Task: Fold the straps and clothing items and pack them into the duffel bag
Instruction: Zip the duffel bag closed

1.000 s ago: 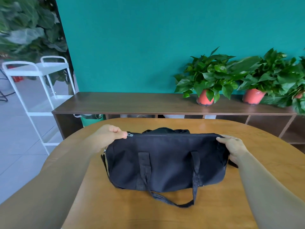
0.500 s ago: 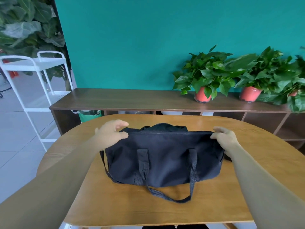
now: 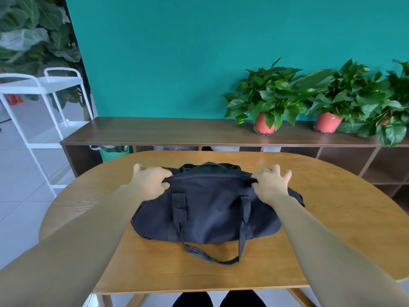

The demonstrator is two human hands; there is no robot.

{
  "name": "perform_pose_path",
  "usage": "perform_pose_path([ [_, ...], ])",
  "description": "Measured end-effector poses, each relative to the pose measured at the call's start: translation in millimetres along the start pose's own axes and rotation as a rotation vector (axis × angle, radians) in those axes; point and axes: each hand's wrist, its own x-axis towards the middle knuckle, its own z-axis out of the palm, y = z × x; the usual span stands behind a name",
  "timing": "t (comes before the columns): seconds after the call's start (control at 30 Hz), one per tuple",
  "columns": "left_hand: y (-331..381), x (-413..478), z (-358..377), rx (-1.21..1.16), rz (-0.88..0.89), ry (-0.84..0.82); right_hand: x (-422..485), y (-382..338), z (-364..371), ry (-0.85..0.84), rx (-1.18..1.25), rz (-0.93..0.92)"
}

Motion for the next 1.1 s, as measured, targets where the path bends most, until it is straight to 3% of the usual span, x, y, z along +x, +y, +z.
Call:
perform_pose_path([
  [0.37,-21,49,-20,0.026,-0.069,0.073,53,-6,-22,0.183,0.274,0.054],
  [0.77,-44,130,-43,-0.155,-0.163,0.018,141,-23,-41,0.094,0.359,0.041],
  [1.1,-67,156,-109,-0.187,-0.222,-0.032,184,-53,-120,-0.004,0.377,0.063],
])
